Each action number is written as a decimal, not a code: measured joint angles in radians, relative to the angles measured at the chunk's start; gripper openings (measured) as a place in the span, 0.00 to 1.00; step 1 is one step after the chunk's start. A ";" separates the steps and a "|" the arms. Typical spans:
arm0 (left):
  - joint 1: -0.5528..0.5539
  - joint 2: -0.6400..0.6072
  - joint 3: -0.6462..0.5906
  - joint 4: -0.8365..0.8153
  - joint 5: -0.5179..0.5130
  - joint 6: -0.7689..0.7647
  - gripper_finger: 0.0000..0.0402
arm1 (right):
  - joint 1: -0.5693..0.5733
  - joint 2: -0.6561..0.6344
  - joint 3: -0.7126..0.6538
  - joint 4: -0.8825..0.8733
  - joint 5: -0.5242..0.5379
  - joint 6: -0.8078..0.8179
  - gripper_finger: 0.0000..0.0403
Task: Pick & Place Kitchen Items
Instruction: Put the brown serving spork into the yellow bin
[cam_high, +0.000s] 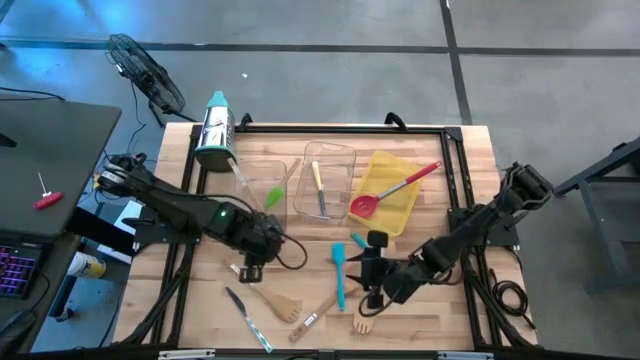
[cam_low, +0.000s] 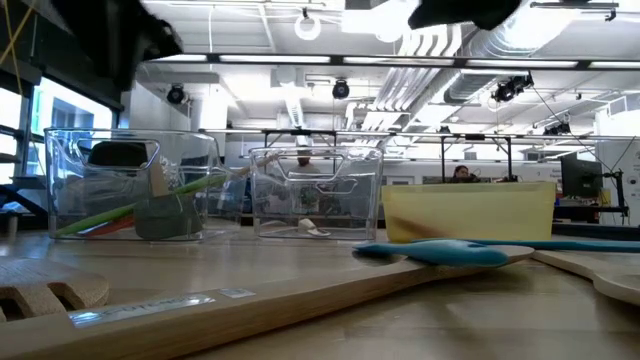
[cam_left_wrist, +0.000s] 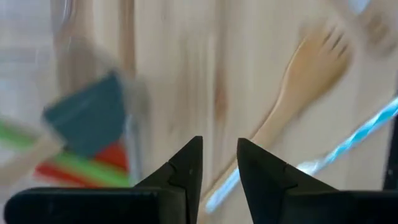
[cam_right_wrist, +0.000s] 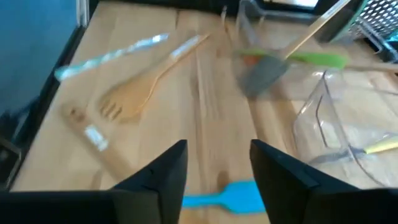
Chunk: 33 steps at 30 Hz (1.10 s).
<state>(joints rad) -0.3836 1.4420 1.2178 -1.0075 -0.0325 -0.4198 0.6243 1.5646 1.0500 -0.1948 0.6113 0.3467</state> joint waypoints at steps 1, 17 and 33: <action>0.001 0.000 -0.002 0.044 0.000 -0.007 0.24 | 0.006 0.000 0.000 -0.022 -0.017 0.001 0.45; -0.092 0.031 -0.002 0.419 -0.135 -0.236 0.24 | 0.012 -0.039 0.000 -0.260 -0.352 -0.015 0.51; -0.206 0.280 -0.003 0.892 -0.189 -0.244 0.24 | 0.180 -0.081 0.000 -0.199 -0.675 -0.030 0.49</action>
<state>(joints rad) -0.5896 1.7219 1.2151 -0.1159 -0.2219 -0.6636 0.8047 1.4837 1.0500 -0.3939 -0.0632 0.3165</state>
